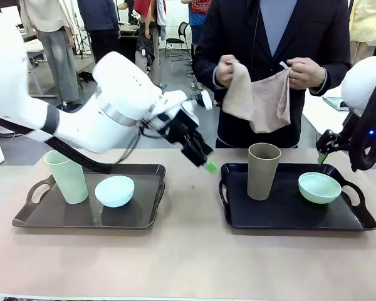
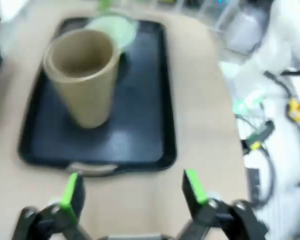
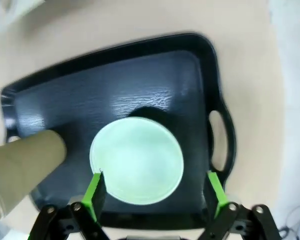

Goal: Set up a tray with a mat and arrange the tableware.
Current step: Pick up the Picnic Bowl and Reusable plastic cup from the Handle tray in front of the human's position and hold them in the air.

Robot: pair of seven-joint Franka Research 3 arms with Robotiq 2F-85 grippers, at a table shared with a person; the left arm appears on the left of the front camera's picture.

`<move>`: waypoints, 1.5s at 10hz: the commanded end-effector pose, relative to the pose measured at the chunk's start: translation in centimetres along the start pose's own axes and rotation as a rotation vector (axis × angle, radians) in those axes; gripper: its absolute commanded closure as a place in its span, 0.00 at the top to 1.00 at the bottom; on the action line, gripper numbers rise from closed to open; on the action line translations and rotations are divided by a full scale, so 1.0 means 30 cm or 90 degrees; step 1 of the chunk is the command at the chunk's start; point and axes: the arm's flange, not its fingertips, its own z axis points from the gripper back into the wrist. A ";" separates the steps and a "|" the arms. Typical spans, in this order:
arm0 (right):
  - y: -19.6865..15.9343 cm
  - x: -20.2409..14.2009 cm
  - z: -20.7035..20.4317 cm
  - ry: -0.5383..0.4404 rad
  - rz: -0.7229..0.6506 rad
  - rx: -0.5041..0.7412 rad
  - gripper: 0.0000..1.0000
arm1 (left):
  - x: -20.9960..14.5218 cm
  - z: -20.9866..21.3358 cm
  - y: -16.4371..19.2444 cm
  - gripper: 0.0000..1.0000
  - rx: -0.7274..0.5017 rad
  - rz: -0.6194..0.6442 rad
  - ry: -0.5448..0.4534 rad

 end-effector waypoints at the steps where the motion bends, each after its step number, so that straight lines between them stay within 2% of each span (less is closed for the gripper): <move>1: -0.015 0.046 0.011 0.037 0.008 -0.074 1.00 | -0.012 -0.055 0.023 1.00 -0.177 -0.090 -0.049; 2: 0.000 0.000 0.000 0.000 0.000 0.000 1.00 | 0.033 -0.052 0.010 1.00 0.002 0.085 -0.008; 3: 0.000 0.000 0.000 0.000 0.000 0.000 1.00 | -0.005 -0.074 -0.018 1.00 -0.083 -0.064 -0.028; 5: -0.009 0.019 -0.026 0.016 0.004 -0.025 1.00 | -0.001 -0.102 -0.010 1.00 -0.088 -0.037 -0.032; 6: -0.007 0.019 -0.036 0.023 0.045 0.020 1.00 | -0.006 -0.112 0.028 1.00 -0.055 -0.039 -0.037; 9: -0.025 0.028 -0.096 0.048 0.078 0.014 1.00 | -0.011 -0.127 0.110 1.00 0.014 -0.068 -0.040; 10: -0.038 0.029 -0.124 0.046 0.082 -0.006 1.00 | -0.017 -0.141 0.132 1.00 0.029 -0.082 -0.040; 12: -0.055 0.023 -0.152 0.025 0.082 -0.036 1.00 | -0.019 -0.204 0.153 1.00 0.012 -0.098 -0.055; 15: -0.046 0.022 -0.192 -0.012 0.121 -0.031 1.00 | -0.024 -0.290 0.203 1.00 0.002 -0.131 -0.055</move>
